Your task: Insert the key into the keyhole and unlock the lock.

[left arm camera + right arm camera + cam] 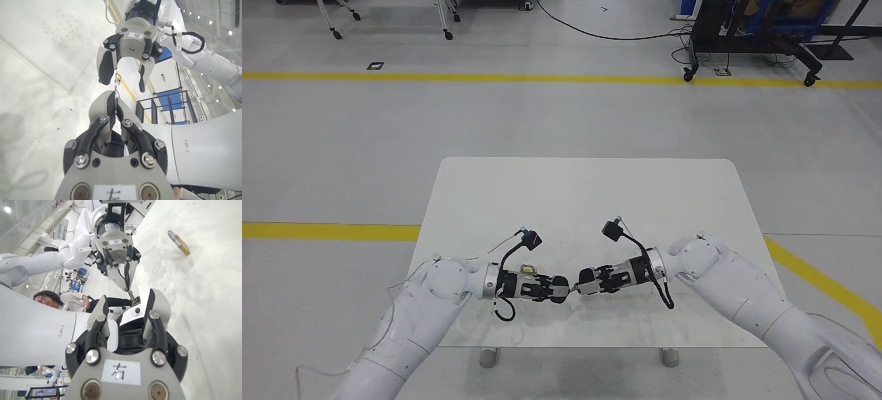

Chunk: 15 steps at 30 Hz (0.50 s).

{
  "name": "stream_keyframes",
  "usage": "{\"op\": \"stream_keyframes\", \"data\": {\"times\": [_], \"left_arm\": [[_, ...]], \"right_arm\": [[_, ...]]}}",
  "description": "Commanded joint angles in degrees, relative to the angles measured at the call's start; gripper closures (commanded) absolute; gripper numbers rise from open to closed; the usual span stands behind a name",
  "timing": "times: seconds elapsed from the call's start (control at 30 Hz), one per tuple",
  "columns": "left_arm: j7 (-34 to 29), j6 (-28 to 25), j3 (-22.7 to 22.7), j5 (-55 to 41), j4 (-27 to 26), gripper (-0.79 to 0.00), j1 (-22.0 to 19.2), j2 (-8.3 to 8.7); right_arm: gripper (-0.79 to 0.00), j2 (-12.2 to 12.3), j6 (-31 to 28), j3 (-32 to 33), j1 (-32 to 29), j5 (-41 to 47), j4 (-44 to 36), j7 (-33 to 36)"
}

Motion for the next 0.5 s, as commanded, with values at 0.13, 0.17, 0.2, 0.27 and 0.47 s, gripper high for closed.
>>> {"op": "stream_keyframes", "data": {"times": [0.13, 0.17, 0.2, 0.27, 0.47], "left_arm": [[0.2, -0.1, 0.5, 0.0, 0.1, 0.0, -0.2, 0.16], [0.2, -0.1, 0.5, 0.0, 0.1, 0.0, -0.3, 0.19], [0.3, -0.1, 0.6, 0.1, 0.1, 0.0, -0.3, 0.22], [0.2, -0.1, 0.8, 0.2, 0.1, 0.0, -0.3, 0.27], [0.2, -0.3, 1.2, 0.1, 0.0, 0.0, -0.5, 0.43]], "right_arm": [[-0.323, -0.4, 0.1, -1.9, 1.0, 0.8, 0.9, 0.1], [-0.308, -0.5, 0.1, -2.2, 1.1, 0.8, 1.1, 0.1], [-0.277, -0.6, 0.2, -2.5, 1.3, 0.9, 1.2, 0.2], [-0.243, -0.8, 0.2, -3.1, 1.6, 1.1, 1.4, 0.2], [-0.074, -1.1, 0.0, -4.3, 2.5, 1.6, 2.2, 0.0]]}}
